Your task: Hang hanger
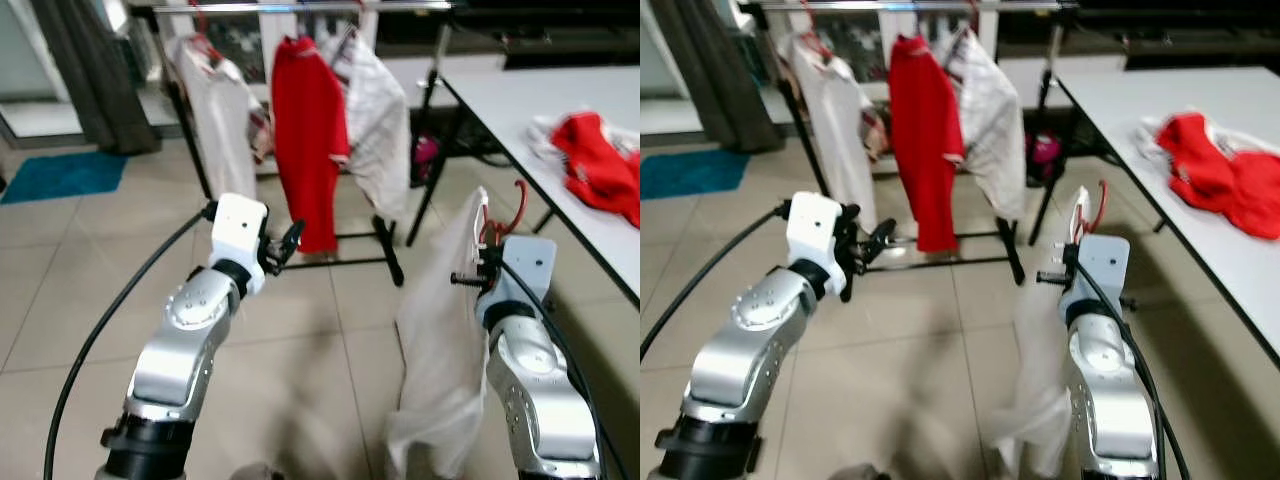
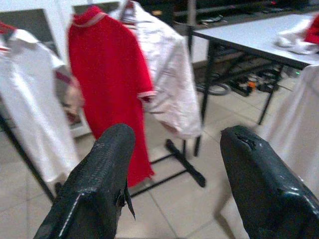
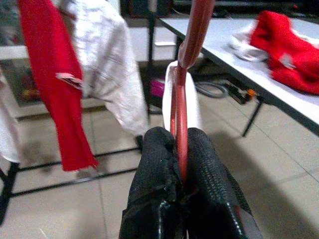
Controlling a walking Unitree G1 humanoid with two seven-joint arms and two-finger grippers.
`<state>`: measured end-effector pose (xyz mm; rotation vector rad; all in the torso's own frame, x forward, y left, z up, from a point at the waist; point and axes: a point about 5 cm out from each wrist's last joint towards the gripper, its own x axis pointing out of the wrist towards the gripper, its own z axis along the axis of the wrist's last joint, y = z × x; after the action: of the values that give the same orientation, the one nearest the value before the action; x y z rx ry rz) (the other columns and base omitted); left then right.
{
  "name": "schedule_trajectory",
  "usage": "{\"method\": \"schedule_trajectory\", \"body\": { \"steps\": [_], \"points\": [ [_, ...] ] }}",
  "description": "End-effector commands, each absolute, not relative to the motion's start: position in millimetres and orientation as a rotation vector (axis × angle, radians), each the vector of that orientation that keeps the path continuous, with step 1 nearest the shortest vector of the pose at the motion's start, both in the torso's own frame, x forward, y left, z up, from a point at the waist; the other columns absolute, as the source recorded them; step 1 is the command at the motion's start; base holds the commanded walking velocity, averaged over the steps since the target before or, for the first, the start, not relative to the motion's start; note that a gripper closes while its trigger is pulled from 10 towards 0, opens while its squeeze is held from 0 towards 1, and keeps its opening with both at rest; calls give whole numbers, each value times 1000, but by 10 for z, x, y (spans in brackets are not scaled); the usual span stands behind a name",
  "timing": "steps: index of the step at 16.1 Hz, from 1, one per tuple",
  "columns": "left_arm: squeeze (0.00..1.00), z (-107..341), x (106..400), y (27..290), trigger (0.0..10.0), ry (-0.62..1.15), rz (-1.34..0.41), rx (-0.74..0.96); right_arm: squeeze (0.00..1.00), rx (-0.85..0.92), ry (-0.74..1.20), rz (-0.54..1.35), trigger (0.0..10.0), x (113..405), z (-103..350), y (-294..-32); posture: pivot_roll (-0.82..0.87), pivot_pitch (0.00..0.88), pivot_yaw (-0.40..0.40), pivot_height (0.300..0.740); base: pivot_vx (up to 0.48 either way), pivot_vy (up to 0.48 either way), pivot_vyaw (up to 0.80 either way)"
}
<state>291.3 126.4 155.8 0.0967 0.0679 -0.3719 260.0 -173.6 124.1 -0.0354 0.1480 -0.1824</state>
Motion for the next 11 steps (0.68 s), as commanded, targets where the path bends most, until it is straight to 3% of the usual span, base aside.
{"method": "schedule_trajectory", "body": {
  "steps": [1, 11],
  "points": [
    [0, 1583, 2923, 1319, 10000, 60, -354, 103, 0, -10, 105, -168, 10000, 2628, 1325, -1676, -2, 49, 3, 740, 371, 0, 0],
    [0, 1573, 2937, 1315, 10000, 58, -363, 111, 0, 19, 95, -153, 10000, 2642, 1326, -1661, -1, 35, 8, 740, 371, 0, 0]
  ]
}}
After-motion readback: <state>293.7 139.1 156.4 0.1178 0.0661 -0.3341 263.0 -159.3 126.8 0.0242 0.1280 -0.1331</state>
